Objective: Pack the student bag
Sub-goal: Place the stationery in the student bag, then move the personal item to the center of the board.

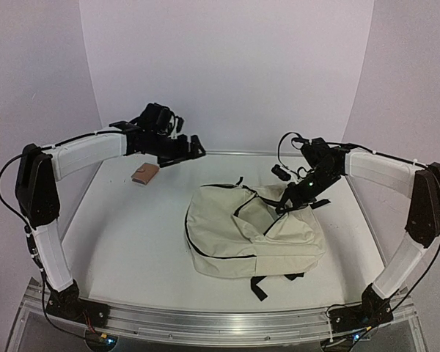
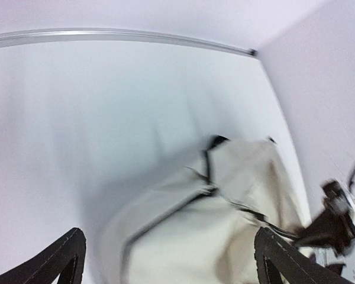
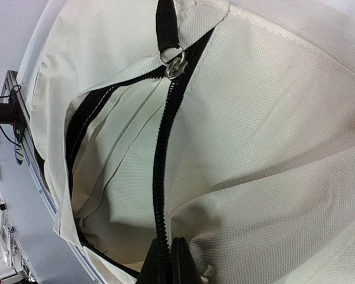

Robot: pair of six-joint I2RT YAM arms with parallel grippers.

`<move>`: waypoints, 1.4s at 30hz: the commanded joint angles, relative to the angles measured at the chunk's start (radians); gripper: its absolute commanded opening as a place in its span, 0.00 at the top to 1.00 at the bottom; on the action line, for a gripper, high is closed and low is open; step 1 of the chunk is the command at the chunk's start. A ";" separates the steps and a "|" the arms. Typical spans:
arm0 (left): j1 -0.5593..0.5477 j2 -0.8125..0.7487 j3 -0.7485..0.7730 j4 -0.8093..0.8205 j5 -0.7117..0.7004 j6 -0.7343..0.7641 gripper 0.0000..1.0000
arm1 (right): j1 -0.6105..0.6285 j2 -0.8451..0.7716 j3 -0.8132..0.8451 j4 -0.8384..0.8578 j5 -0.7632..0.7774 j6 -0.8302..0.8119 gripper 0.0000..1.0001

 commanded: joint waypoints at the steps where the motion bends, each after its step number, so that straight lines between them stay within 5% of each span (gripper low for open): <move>1: 0.116 0.063 0.096 -0.271 -0.199 0.024 0.00 | -0.012 0.006 0.017 -0.019 0.062 -0.026 1.00; 13: 0.326 0.397 0.417 -0.451 -0.391 0.152 0.00 | -0.011 -0.008 0.043 -0.038 0.076 -0.054 1.00; 24: 0.475 0.475 0.418 -0.327 -0.213 0.381 0.00 | -0.011 -0.013 0.034 -0.050 0.084 -0.064 1.00; 31: 0.519 0.551 0.470 -0.290 0.037 0.426 0.00 | -0.012 0.007 0.049 -0.053 0.096 -0.064 1.00; 42: 0.499 0.641 0.490 -0.315 -0.020 0.471 0.03 | -0.011 0.017 0.060 -0.063 0.108 -0.070 1.00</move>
